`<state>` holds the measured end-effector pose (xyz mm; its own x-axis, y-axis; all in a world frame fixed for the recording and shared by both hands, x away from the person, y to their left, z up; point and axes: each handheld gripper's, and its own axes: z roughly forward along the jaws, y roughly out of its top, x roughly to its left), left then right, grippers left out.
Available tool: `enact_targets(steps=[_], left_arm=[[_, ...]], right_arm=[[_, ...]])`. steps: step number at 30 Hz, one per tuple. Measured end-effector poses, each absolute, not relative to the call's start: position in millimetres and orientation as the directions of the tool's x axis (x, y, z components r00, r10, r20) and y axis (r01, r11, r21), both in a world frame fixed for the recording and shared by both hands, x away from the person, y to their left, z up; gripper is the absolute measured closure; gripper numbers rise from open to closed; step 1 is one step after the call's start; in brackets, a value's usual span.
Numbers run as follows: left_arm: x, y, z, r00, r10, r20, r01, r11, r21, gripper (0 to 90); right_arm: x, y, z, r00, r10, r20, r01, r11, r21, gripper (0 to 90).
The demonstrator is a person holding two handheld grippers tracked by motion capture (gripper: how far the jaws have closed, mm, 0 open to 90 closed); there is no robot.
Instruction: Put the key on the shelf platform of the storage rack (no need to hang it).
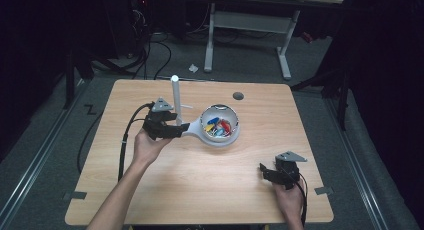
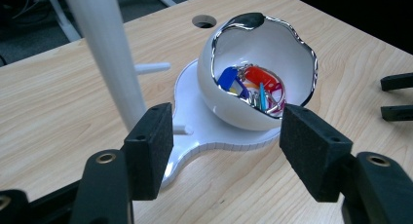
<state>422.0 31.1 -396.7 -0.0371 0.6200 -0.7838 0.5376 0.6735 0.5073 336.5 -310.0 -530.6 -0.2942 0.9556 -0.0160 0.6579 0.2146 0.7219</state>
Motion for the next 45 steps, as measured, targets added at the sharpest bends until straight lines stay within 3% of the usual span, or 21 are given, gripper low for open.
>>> enact_targets(steps=[45], left_arm=[[384,104,-416,-0.129,0.551,-0.824,0.471,0.765,0.438,32.7]], right_arm=[[337,-310,-531,-0.292,0.956,-0.016,0.658,0.213,0.722,30.4]])
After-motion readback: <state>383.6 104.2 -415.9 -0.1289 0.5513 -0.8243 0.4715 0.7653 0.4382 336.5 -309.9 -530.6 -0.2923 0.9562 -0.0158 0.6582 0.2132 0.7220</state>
